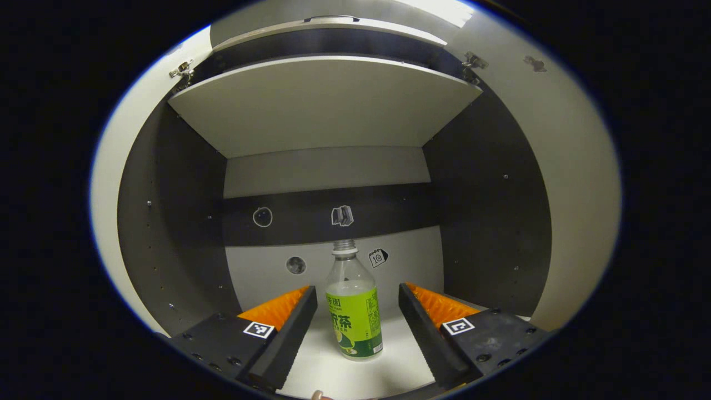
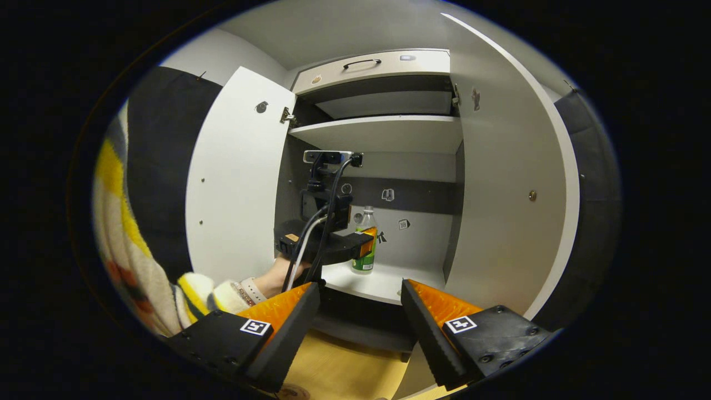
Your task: Grasp the bottle in the cabinet with the left hand and place it on the coaster, then close the right door with the right hand and the left door with the left hand.
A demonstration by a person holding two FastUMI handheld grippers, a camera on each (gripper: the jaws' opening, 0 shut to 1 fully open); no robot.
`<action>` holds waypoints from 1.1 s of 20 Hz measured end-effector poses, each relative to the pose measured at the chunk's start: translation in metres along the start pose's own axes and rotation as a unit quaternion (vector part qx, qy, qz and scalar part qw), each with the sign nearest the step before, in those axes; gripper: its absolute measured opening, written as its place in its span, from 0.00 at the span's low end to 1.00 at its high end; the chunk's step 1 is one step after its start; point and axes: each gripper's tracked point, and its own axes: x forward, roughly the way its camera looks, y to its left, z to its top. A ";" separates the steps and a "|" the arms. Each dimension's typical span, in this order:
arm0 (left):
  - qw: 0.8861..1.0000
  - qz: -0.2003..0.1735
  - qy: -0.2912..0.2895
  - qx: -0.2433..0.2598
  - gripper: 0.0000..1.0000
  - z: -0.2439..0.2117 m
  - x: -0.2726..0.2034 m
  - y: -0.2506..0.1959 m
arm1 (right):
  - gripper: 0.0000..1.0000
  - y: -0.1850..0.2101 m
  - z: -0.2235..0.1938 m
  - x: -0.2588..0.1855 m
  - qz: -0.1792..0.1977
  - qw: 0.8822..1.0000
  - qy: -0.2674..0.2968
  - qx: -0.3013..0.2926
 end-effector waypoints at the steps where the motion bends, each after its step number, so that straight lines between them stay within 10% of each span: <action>1: 1.000 0.001 0.003 0.001 0.94 -0.007 0.006 0.001 | 0.98 -0.001 -0.001 0.002 -0.001 1.000 0.000 -0.002; 13: 1.000 -0.013 0.006 -0.022 0.86 -0.035 0.053 0.005 | 0.98 -0.007 -0.012 0.019 -0.015 1.000 0.016 -0.008; 22: 0.994 -0.054 -0.028 -0.087 0.79 -0.001 -0.013 0.008 | 0.98 0.017 -0.004 0.011 -0.005 1.000 0.006 0.005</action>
